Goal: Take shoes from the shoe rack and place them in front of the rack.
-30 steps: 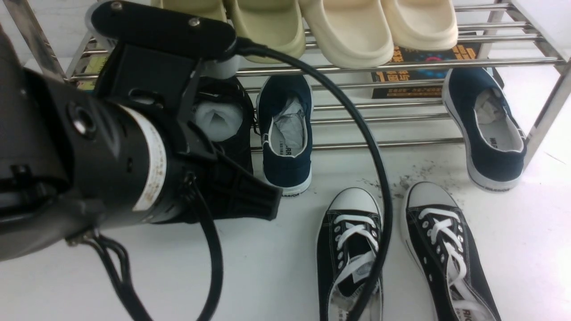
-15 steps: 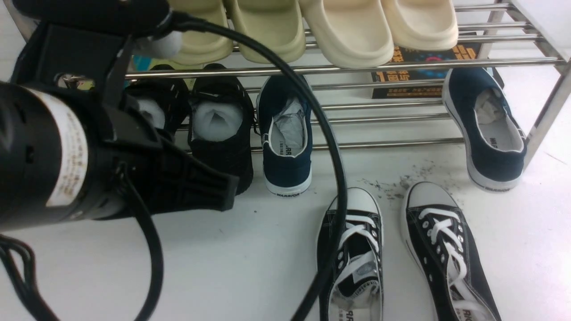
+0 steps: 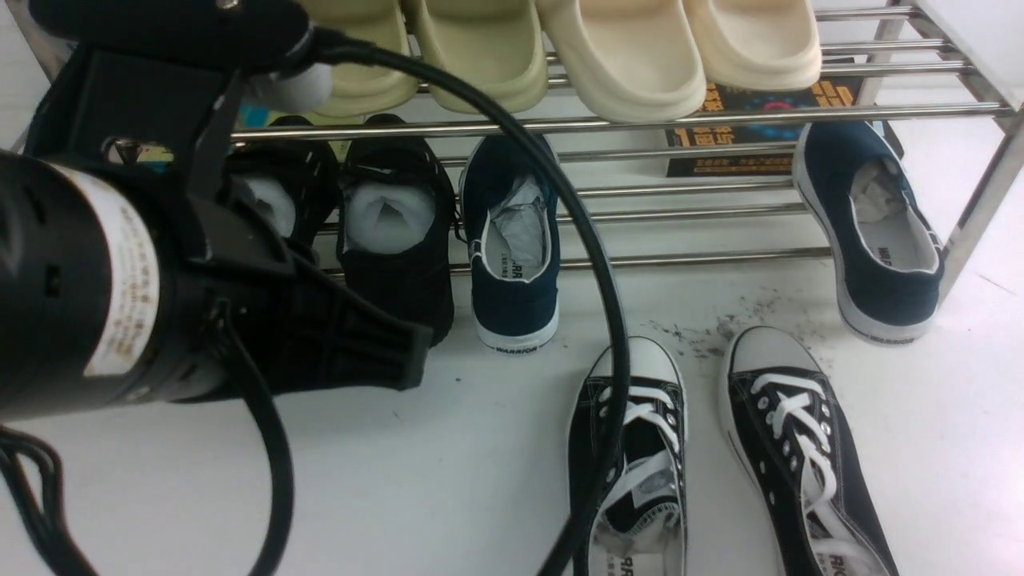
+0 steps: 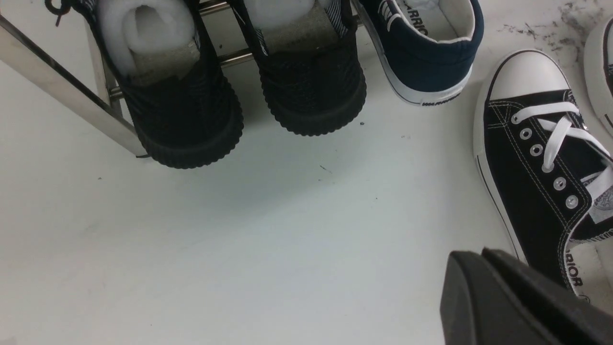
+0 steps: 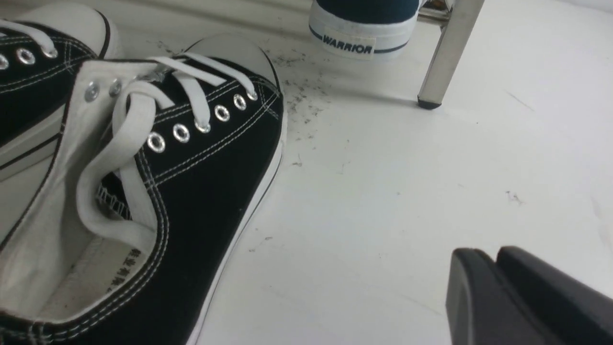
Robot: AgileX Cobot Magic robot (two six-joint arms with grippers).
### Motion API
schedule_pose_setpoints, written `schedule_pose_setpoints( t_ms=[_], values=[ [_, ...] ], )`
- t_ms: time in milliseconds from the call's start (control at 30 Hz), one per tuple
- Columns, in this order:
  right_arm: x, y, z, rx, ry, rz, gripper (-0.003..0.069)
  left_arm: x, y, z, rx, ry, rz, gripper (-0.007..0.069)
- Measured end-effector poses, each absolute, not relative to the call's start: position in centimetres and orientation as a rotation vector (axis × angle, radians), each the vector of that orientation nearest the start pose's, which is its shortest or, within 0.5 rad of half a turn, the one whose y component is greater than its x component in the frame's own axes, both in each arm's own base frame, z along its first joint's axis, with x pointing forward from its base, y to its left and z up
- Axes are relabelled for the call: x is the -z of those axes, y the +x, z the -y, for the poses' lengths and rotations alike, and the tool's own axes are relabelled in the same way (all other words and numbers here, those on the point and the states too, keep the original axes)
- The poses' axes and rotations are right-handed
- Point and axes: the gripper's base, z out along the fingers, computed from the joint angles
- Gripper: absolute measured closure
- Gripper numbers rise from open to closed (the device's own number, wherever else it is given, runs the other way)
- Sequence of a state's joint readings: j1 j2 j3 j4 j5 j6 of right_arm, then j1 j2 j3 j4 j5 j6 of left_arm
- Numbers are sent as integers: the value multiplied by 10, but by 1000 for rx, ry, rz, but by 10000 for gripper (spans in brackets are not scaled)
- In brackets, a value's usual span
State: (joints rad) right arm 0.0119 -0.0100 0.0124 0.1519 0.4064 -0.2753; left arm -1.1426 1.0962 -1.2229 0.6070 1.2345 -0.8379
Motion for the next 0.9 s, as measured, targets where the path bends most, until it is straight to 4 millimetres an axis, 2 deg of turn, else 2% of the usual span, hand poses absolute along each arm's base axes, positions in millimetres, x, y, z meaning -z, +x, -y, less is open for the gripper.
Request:
schedule_pose_setpoints(
  t_ms=[233,467,700,900],
  values=[
    [-174,52,-7,7,-159,-1874,567,-404,123,153,122,435,-2294,592],
    [-176,53,-6,-65,-59,-1838,562,-404,123,152,110,457,-2286,592],
    [-173,51,-8,-190,81,-1890,557,-404,123,152,105,468,-2284,592],
    [-173,51,-8,-224,128,-1891,557,-401,119,155,120,570,-2311,592]
  ],
)
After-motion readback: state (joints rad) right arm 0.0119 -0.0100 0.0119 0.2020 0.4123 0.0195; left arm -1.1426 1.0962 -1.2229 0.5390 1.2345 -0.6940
